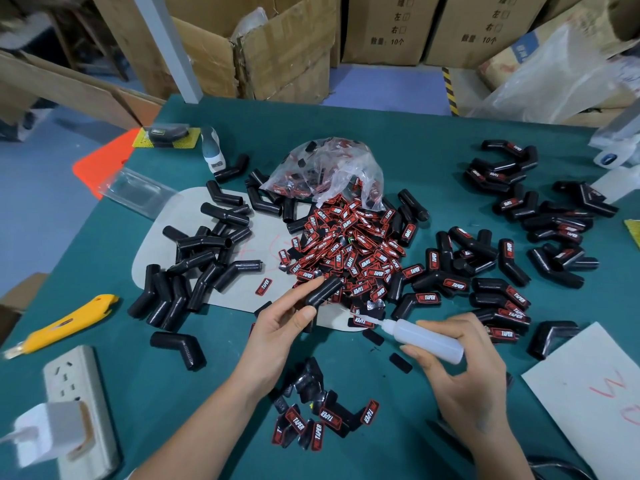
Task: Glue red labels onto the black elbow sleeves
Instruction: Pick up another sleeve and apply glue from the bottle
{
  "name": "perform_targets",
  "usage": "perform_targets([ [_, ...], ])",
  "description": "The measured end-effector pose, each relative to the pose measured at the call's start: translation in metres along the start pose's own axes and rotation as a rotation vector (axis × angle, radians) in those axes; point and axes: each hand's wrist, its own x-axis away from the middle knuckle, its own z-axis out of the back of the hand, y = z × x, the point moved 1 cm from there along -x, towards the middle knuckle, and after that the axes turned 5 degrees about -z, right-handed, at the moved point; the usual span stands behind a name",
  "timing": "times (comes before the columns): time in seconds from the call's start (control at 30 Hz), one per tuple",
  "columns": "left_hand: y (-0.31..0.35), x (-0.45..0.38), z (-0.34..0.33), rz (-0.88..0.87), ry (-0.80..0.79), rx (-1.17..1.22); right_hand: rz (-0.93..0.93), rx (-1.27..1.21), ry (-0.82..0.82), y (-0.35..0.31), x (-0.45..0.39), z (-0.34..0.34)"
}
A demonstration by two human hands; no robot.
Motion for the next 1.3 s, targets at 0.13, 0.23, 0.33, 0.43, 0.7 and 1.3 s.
perform_targets([
  [0.13, -0.0012, -0.0006, -0.0003, -0.003, 0.01, 0.006, -0.016, -0.006, 0.025, 0.0006, -0.0013, 0.0019],
  [0.23, -0.0024, -0.0006, -0.0003, -0.009, 0.004, 0.018, -0.008, -0.002, 0.008, -0.0009, -0.0007, 0.0007],
  [0.33, -0.0034, -0.0014, 0.0004, -0.011, -0.004, 0.017, -0.005, 0.005, 0.005, -0.0009, -0.0008, 0.0005],
  [0.43, -0.0026, -0.001, 0.0012, -0.017, -0.007, 0.009, -0.017, 0.009, 0.038, 0.0024, -0.0007, 0.0033],
  [0.7, -0.0003, -0.0002, 0.001, -0.012, 0.001, -0.008, -0.005, 0.006, 0.044, 0.0011, -0.0005, 0.0032],
  [1.3, 0.0018, 0.0009, 0.0003, 0.01, -0.022, -0.007, -0.031, 0.0, 0.03, -0.0037, -0.0031, 0.0044],
])
